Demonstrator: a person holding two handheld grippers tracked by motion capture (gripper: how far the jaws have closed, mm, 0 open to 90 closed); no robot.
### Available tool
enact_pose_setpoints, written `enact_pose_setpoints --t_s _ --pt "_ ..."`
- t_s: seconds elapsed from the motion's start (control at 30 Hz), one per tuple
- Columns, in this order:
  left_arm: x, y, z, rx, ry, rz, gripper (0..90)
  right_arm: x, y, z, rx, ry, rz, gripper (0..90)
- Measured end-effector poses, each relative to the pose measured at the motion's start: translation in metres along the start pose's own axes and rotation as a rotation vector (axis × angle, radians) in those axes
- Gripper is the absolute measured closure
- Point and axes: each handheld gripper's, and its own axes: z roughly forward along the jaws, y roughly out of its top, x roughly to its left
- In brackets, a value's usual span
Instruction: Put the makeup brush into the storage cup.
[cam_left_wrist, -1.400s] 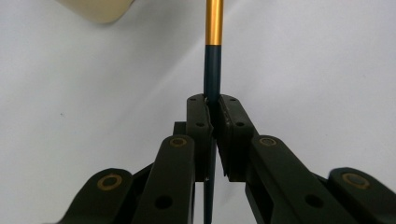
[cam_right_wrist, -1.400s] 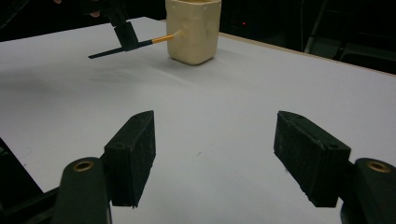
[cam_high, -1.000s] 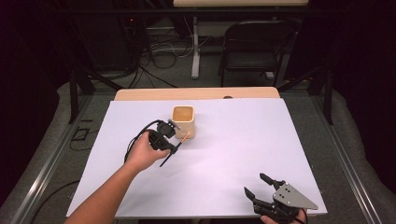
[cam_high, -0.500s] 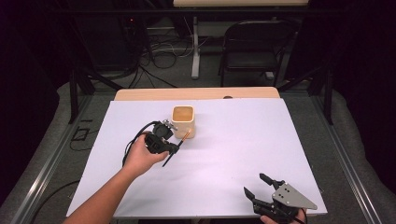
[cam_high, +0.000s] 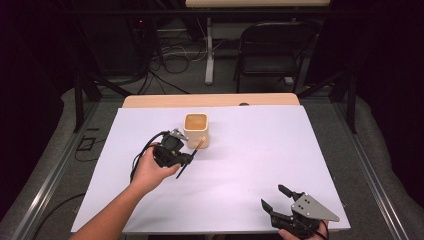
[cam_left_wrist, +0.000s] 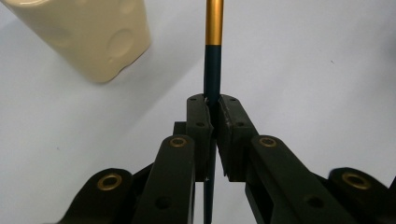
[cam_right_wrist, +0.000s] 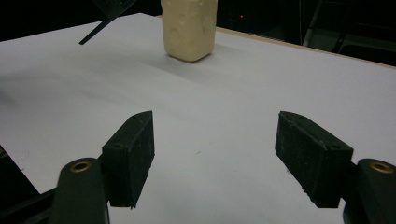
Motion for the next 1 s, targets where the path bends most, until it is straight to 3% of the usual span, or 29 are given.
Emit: enact_pose_setpoints --t_s 0.23,0.4,0.7,1.0 --pt "0.002 -0.003 -0.007 -0.030 -0.004 -0.011 83.6 0.000 0.014 0.004 0.012 0.032 0.028 28.0" --pt "0.005 -0.006 -0.010 -0.050 0.003 -0.022 83.6 -0.008 0.029 0.016 0.036 0.060 0.042 28.1" --pt "0.007 -0.008 -0.014 -0.064 0.007 -0.024 83.6 -0.015 0.051 0.031 0.059 0.087 -0.002 28.1" --pt "0.008 -0.010 -0.018 -0.074 0.006 -0.027 83.6 -0.016 0.075 0.044 0.138 0.175 -0.025 28.1"
